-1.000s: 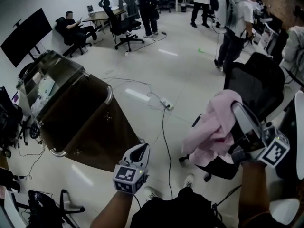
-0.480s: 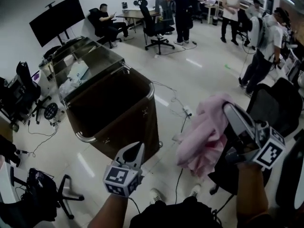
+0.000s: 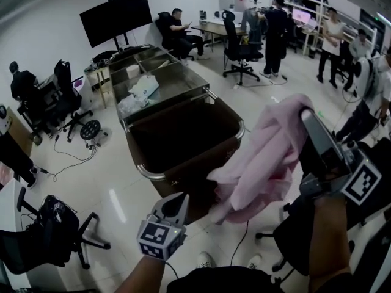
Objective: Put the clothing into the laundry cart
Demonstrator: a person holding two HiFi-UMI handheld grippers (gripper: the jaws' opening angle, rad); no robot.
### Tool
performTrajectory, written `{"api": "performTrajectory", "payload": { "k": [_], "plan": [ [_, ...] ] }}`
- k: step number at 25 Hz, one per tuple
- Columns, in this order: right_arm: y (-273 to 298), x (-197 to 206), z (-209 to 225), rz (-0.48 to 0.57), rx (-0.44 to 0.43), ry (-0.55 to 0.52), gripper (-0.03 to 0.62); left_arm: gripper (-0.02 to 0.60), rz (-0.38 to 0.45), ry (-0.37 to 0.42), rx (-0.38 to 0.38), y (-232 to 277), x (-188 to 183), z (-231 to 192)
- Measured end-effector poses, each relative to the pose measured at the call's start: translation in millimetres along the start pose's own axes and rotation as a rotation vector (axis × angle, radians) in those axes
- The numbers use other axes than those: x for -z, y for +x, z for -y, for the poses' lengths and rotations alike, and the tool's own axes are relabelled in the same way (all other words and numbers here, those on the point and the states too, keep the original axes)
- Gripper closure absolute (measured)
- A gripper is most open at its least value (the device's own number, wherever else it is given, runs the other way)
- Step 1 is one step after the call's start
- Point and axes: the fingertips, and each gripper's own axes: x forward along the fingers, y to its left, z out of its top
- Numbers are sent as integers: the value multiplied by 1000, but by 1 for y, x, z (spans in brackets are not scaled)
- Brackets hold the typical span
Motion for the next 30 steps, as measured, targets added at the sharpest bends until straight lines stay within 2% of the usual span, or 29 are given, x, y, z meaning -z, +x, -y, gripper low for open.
{"api": "performTrajectory", "payload": {
  "k": [6, 10, 18, 25, 30],
  "plan": [
    [74, 4, -5, -59, -64, 9, 551, 583, 9, -28, -63, -26, 5, -44],
    [130, 15, 1, -116, -74, -1, 551, 583, 9, -33, -83, -37, 8, -70],
    [221, 20, 14, -115, -85, 41, 553, 583, 16, -48, -117, -47, 9, -107],
    [303, 71, 54, -238, -27, 18, 554, 583, 40, -70, -184, -52, -2, -135],
    [346, 130, 80, -394, -68, -6, 553, 583, 55, -104, -289, -63, -1, -159]
  ]
}}
